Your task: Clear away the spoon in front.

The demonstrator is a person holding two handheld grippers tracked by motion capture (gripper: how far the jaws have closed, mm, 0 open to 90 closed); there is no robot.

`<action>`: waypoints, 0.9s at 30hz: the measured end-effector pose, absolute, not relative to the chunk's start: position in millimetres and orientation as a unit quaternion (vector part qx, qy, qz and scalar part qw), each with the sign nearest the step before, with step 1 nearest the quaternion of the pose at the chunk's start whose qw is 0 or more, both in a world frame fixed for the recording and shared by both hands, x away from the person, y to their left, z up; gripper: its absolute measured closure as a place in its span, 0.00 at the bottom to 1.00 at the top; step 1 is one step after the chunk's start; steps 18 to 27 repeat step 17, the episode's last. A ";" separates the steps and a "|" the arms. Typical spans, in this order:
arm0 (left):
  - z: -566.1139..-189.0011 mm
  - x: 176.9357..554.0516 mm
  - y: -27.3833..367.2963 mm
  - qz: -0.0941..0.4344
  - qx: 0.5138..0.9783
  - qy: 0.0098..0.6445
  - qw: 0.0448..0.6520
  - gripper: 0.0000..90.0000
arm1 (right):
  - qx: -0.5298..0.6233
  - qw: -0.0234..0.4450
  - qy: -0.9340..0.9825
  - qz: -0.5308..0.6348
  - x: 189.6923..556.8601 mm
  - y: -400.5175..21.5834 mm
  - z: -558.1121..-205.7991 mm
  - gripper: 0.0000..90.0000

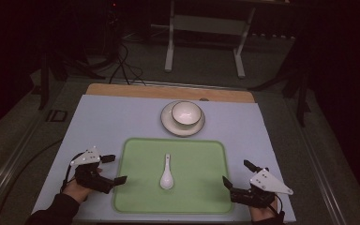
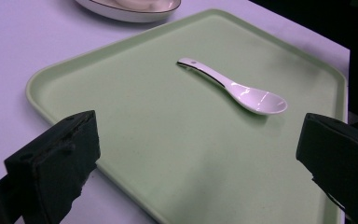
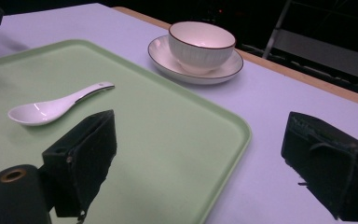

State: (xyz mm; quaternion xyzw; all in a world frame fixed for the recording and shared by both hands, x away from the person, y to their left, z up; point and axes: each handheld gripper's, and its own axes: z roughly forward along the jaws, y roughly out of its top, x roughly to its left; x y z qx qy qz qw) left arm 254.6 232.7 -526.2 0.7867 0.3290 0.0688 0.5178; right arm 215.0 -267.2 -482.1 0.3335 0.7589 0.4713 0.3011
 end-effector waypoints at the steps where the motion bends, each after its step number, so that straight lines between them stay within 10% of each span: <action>1: -526.6 254.7 232.4 0.068 0.787 0.329 0.518 0.00 | 0.334 0.301 0.759 0.470 215.2 -267.2 -482.2 0.11; 27: -531.2 258.4 230.2 0.051 0.788 0.333 0.515 0.00 | 0.333 0.292 0.762 0.472 216.7 -267.5 -483.0 0.11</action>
